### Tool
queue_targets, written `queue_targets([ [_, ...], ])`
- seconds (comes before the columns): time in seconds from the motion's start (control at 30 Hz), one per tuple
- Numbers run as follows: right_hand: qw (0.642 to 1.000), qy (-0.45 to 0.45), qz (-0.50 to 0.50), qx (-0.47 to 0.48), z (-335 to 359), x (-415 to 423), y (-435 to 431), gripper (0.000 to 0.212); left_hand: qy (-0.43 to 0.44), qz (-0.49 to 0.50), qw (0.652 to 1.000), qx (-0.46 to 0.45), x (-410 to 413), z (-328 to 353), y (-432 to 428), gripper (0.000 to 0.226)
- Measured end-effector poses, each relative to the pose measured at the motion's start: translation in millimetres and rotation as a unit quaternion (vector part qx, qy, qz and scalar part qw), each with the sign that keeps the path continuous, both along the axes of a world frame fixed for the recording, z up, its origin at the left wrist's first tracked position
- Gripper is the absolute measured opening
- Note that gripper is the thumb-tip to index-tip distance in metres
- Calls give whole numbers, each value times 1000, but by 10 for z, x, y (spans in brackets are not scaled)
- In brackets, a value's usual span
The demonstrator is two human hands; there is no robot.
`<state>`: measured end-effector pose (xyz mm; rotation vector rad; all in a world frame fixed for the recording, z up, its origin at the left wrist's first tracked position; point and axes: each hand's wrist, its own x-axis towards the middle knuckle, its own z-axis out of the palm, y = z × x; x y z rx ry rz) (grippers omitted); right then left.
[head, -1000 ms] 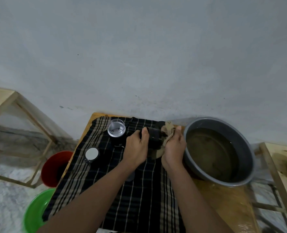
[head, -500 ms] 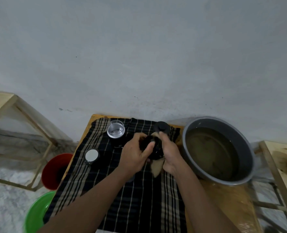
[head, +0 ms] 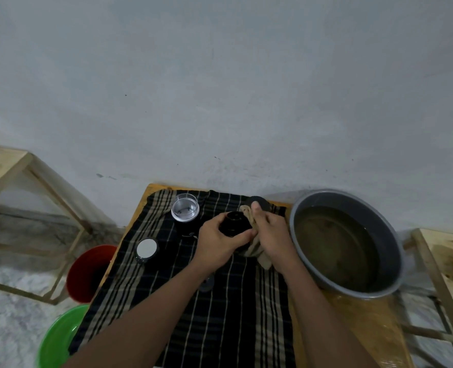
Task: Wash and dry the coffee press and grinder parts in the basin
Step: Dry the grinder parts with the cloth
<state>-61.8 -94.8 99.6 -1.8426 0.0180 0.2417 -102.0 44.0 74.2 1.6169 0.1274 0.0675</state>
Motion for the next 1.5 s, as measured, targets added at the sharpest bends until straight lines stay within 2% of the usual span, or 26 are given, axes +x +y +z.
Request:
queue_targets([
  [0.07,994,-36,51,-94,-5,-9,14,58,2,5,999,48,7,-44,28,23],
  [0.17,965,-94,24,-245,-30,-47,-33,57,38,-23,996,78,-42,-86,-42,24],
  [0.2,961,-111,8,-254,-57,-60,-75,56,64,-35,994,82,-41,-73,-62,27],
  [0.27,976,-126,-11,-175,-172,-106,-184,45,114,-64,985,114,11,-70,-34,41],
  [0.33,992,-97,23,-83,-242,-178,-247,31,145,-128,968,159,72,-51,3,46],
  [0.4,994,-63,74,-58,-322,-259,-304,33,143,-194,948,209,92,-32,-9,39],
  [0.47,995,-24,92,-44,-334,-306,-344,42,108,-214,941,241,85,-29,-29,36],
  [0.53,992,-6,98,-77,-339,-278,-360,48,81,-192,942,264,66,-44,-43,39],
  [0.67,975,-29,111,-189,-354,-219,-396,38,57,-153,932,323,8,-151,-124,43],
  [0.73,981,-25,110,-155,-340,-240,-433,37,50,-171,930,320,10,-155,-165,40],
  [0.8,990,0,108,-87,-344,-284,-476,36,52,-220,933,279,42,-106,-129,27],
  [0.9,988,-4,102,-113,-359,-307,-504,48,58,-285,917,272,96,-88,-67,29],
  [1.0,984,-19,96,-150,-333,-284,-463,43,71,-258,920,287,89,-148,-65,42],
  [1.1,990,2,125,-65,-287,-347,-436,43,120,-233,930,257,125,-104,-28,45],
  [1.17,993,33,115,-2,-282,-384,-445,31,137,-221,932,251,119,-73,-13,45],
  [1.2,994,29,106,-9,-299,-377,-460,28,141,-213,933,254,104,-72,-12,46],
  [1.3,982,-4,100,-158,-395,-310,-455,39,124,-206,928,283,62,-120,-40,48],
  [1.37,974,-3,102,-200,-416,-307,-419,42,109,-202,918,322,45,-130,-62,49],
  [1.43,986,36,92,-137,-394,-322,-437,36,115,-190,922,316,34,-116,-58,49],
  [1.5,994,79,71,3,-295,-363,-455,24,134,-191,929,286,48,-68,-33,51],
])
